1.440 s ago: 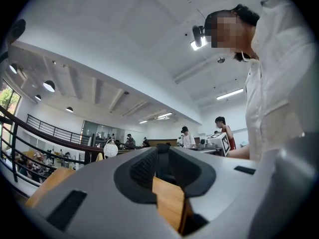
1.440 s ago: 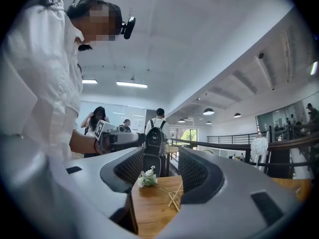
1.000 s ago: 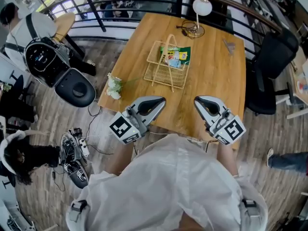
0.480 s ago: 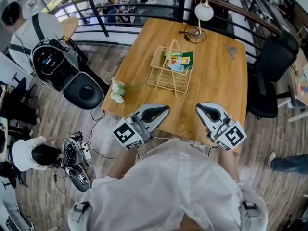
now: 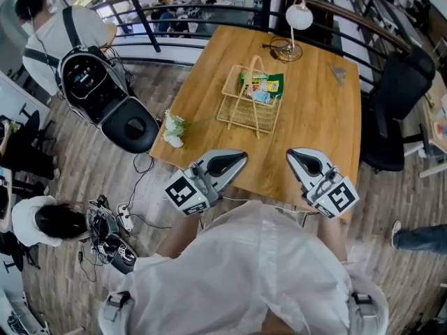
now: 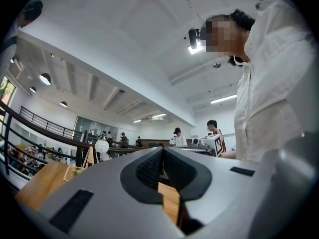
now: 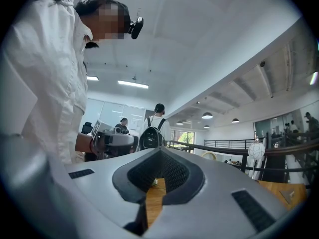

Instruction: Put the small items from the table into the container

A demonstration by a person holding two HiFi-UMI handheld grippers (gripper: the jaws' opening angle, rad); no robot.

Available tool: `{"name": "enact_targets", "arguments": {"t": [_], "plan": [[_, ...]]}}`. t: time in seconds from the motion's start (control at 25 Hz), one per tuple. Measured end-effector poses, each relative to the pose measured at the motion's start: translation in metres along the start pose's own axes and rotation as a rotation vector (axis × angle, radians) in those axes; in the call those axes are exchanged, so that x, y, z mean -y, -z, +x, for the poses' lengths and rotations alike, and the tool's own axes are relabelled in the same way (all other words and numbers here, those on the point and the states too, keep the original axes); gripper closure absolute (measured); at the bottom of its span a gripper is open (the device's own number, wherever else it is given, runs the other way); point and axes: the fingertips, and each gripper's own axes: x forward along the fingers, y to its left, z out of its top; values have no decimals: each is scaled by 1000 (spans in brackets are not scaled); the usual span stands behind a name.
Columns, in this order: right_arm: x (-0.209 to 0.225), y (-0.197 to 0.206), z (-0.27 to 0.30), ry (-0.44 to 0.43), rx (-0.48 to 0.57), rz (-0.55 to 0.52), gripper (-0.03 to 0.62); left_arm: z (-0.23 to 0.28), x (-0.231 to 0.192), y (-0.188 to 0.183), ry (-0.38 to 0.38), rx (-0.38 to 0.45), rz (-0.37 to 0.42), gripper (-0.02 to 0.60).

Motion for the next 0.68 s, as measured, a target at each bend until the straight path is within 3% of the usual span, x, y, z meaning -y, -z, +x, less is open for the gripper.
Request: {"name": "enact_targets", "arguments": {"t": [0.68], "plan": [[-9,1,5,-14,-2,-2,579,-7,1,-2,-4,10,-1,575]]}}
